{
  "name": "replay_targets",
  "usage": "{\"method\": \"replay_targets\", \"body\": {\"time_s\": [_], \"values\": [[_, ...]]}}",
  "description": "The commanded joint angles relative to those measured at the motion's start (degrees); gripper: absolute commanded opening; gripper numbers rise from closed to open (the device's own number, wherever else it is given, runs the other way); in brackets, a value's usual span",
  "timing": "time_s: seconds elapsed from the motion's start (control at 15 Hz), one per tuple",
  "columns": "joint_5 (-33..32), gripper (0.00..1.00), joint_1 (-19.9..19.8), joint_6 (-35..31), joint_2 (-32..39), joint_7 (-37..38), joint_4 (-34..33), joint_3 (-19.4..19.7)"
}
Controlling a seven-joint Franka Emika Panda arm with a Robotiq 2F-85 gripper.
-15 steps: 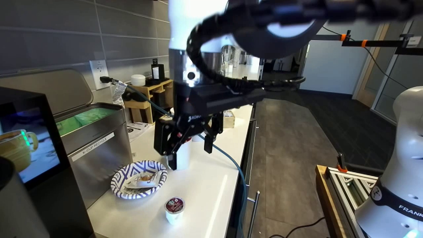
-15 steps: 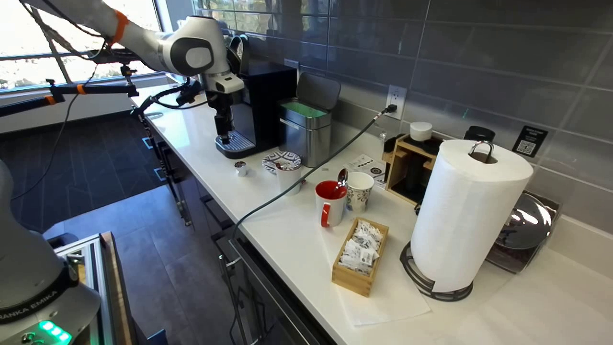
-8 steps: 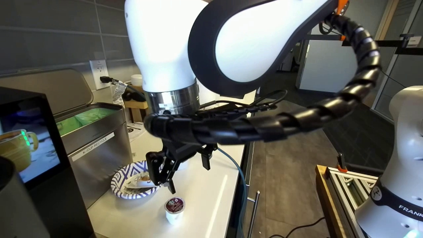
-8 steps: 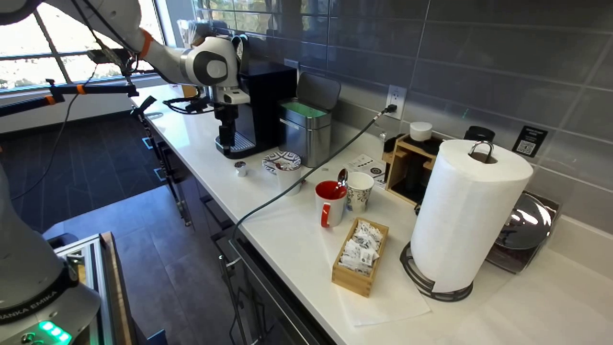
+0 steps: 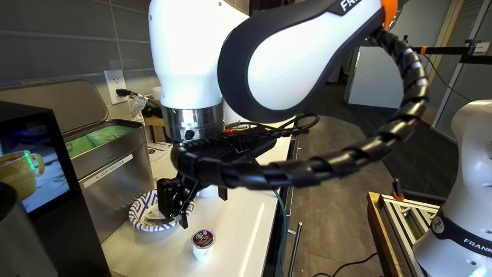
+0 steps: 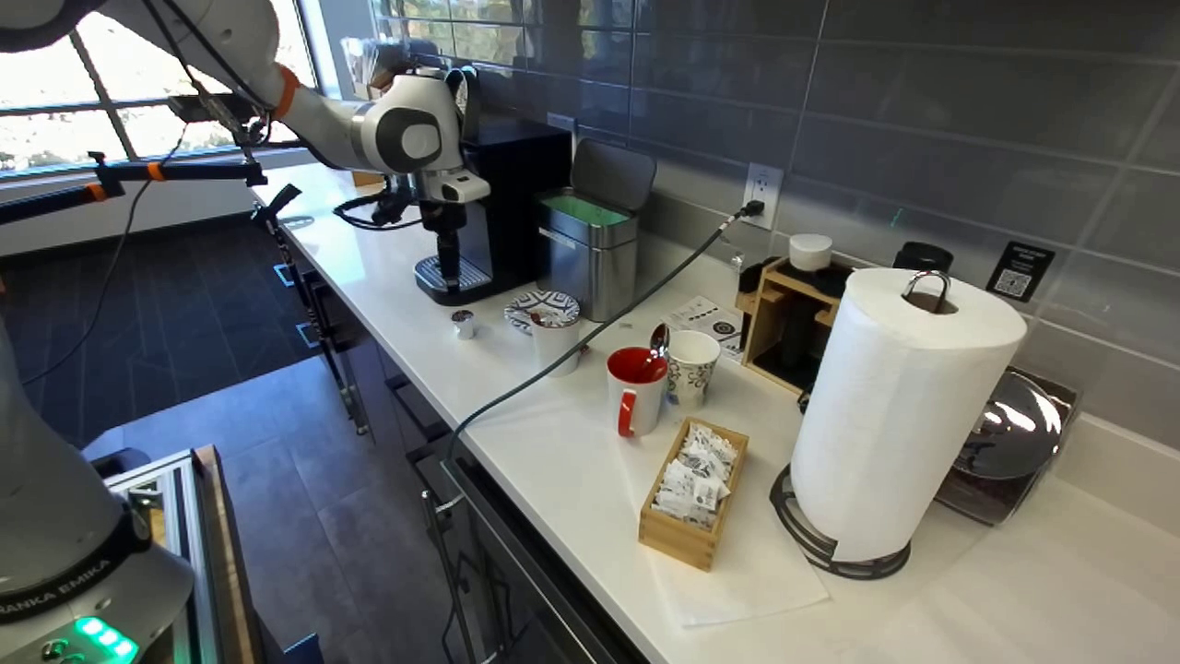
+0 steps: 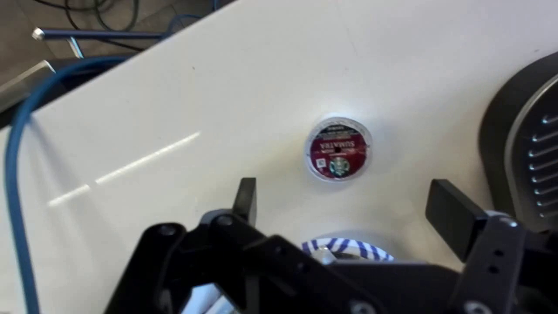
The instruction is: Pick up the white container and put it in the silver bin
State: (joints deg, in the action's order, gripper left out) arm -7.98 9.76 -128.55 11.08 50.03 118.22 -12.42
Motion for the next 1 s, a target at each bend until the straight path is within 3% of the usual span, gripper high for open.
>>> {"method": "replay_targets", "body": {"time_s": [0.0,0.13,0.47,0.93], "values": [[0.99,1.00,1.21,-11.73,2.90,-9.38,2.05,1.23],[1.61,1.00,1.58,-14.15,4.61,-13.18,2.36,1.79],[-0.77,1.00,4.50,-11.15,8.26,-11.32,2.13,5.25],[0.05,1.00,6.79,-11.54,9.61,-12.00,1.74,6.79]]}}
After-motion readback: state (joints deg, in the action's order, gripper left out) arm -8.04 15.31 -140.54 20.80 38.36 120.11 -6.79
